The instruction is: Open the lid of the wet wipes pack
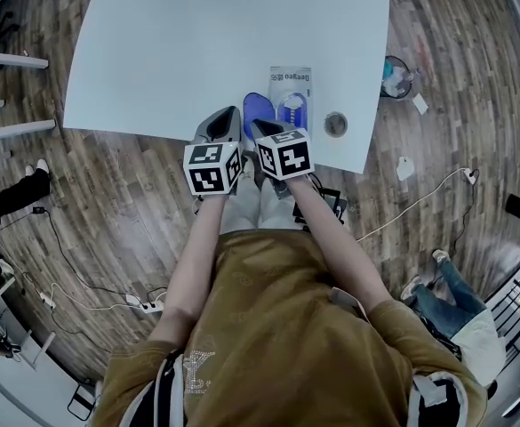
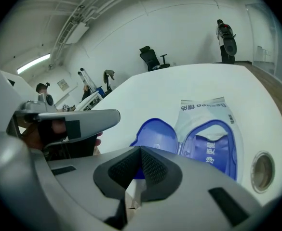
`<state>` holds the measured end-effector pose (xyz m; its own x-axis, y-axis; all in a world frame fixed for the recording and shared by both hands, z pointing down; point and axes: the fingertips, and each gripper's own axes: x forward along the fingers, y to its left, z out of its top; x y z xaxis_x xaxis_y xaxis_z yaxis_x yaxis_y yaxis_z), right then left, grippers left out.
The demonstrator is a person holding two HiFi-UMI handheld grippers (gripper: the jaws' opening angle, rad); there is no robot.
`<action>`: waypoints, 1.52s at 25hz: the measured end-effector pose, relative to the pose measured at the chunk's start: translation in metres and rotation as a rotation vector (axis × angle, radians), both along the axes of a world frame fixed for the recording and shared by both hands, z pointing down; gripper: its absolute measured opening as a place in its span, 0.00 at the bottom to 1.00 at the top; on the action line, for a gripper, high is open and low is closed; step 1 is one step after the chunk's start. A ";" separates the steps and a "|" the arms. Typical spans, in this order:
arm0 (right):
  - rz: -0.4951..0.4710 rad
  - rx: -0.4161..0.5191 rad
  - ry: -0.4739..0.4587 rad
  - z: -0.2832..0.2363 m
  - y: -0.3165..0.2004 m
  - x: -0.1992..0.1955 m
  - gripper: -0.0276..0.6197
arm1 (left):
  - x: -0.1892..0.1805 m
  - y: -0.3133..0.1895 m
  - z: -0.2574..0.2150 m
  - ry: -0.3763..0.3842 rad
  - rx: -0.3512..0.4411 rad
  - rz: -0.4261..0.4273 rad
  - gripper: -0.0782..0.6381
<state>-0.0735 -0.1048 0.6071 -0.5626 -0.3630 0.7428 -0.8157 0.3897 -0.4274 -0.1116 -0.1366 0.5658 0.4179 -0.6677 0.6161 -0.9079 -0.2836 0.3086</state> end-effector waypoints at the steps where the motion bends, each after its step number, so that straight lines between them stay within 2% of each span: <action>1: -0.002 0.016 0.012 -0.003 0.000 0.002 0.06 | 0.000 0.000 -0.001 -0.001 0.002 0.000 0.11; 9: 0.062 0.115 0.067 -0.015 -0.007 0.032 0.06 | 0.009 -0.002 -0.002 -0.026 0.024 0.019 0.11; 14: 0.166 0.239 0.084 -0.050 -0.014 0.061 0.06 | 0.012 0.002 -0.013 -0.060 0.055 0.031 0.11; 21: 0.238 0.451 0.135 -0.106 -0.029 0.094 0.06 | 0.020 -0.004 -0.048 -0.080 0.149 0.052 0.11; 34: 0.323 0.665 0.121 -0.188 -0.027 0.154 0.06 | 0.038 -0.016 -0.113 -0.102 0.342 0.072 0.11; 38: 0.407 0.764 0.155 -0.210 -0.030 0.188 0.06 | 0.041 -0.021 -0.135 -0.105 0.414 0.067 0.11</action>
